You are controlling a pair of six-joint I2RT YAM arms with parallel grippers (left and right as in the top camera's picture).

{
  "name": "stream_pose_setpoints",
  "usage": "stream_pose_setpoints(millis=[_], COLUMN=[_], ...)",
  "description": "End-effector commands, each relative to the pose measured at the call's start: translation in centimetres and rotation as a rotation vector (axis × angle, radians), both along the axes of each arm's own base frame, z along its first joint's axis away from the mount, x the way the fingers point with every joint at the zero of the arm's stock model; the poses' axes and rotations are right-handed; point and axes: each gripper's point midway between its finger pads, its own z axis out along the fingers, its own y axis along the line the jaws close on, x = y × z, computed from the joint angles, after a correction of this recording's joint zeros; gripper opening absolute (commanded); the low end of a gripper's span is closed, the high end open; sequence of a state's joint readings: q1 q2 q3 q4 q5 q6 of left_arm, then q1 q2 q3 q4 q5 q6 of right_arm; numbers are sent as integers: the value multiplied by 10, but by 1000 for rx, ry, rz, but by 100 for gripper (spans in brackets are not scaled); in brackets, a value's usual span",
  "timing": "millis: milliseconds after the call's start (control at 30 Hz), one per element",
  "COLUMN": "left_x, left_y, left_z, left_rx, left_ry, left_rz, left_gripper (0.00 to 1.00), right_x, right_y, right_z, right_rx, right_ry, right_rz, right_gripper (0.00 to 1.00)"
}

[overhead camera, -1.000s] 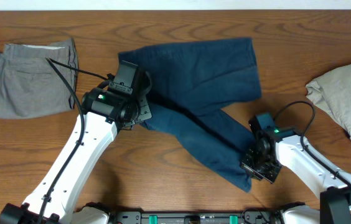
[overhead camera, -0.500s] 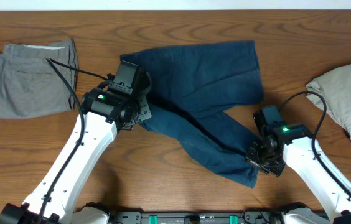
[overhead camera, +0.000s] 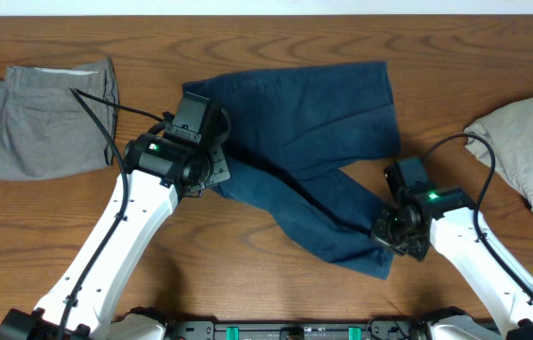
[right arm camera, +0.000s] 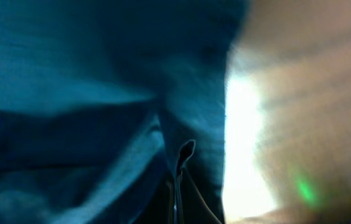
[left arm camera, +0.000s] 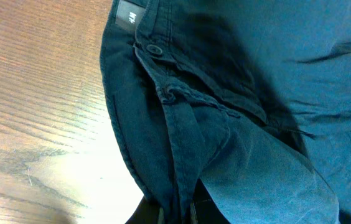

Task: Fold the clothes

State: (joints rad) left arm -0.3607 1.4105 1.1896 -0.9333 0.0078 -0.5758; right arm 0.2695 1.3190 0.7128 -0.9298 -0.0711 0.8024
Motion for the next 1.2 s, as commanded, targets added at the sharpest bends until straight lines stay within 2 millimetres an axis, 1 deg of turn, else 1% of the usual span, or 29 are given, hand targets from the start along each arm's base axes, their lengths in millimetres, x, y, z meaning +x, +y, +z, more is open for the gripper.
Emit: stream_pose_setpoints(millis=[0,67,133,233,333,467,533,600,700,767,833,933,1033,1067,1167], left_x=[7,15,23,35,41,55,68,82,102,111,119,133,149,158,182], left_y=[2,0,-3,-2,13,48,58,62,65,63,62,61,59,59,57], left_z=[10,21,33,45,48,52,60,71,89,96,96,87,71,65,55], left_rx=[5,-4,-15,-35,-60,-101,-148,-204,-240,-251,-254,-254,-253,-252,-246], left_ry=[-49,-98,-156,-223,-234,-257,-303,-361,-466,-510,-526,-529,-525,-531,-575], left_rz=[4,-17,-37,-25,77,268,304,312,311,304,299,299,299,295,269], left_gripper=[6,6,6,6,6,6,6,6,6,6,6,6,6,6,6], right_x=[38,62,86,116,141,169,182,194,215,226,237,255,272,279,293], right_y=[3,9,11,6,-10,-34,-41,-46,-48,-46,-45,-42,-38,-37,-36], right_z=[26,49,76,117,157,202,217,229,237,236,229,214,199,194,183], right_rx=[17,25,21,-11,-79,-165,-188,-212,-233,-237,-236,-231,-215,-215,-215], right_ry=[-139,-230,-322,-446,-560,-705,-769,-831,-903,-923,-925,-922,-925,-927,-940], right_rz=[92,154,197,211,178,166,179,193,213,218,218,222,230,230,228], right_gripper=[1,1,1,1,1,1,1,1,1,1,1,1,1,1,1])
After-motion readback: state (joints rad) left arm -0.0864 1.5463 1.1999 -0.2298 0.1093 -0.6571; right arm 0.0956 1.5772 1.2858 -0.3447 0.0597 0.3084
